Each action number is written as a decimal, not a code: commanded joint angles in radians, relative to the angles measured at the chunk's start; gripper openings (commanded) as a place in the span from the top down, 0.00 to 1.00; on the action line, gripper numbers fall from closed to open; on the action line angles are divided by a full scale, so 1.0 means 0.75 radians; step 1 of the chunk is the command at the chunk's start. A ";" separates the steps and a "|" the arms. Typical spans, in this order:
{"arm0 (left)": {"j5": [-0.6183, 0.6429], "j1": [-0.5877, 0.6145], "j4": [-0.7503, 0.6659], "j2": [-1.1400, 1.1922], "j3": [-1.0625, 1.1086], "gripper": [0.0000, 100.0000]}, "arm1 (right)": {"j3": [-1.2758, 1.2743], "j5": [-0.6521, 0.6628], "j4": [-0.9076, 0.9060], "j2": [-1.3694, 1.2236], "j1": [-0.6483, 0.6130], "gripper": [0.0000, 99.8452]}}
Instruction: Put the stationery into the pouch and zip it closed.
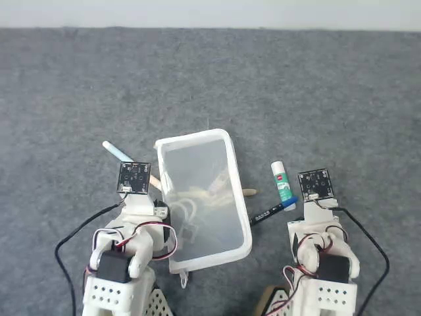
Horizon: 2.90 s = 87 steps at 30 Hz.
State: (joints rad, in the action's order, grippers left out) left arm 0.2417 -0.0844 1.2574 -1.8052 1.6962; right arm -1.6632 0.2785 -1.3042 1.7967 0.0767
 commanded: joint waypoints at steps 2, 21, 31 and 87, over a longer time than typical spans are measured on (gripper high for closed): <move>0.010 0.002 0.012 -0.033 -0.015 0.99 | -0.027 -0.004 -0.005 0.021 0.021 0.99; 0.010 0.002 0.012 -0.033 -0.015 0.99 | -0.027 -0.004 -0.005 0.021 0.021 0.99; 0.010 0.002 0.012 -0.033 -0.015 0.99 | -0.027 -0.004 -0.005 0.021 0.021 0.99; 0.010 0.002 0.012 -0.033 -0.015 0.99 | 0.732 -0.141 -0.019 0.005 -0.046 0.99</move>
State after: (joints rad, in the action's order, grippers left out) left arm 0.2417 -0.0844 1.2574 -1.8052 1.6962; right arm -1.2121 0.1987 -1.2919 1.8090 0.0905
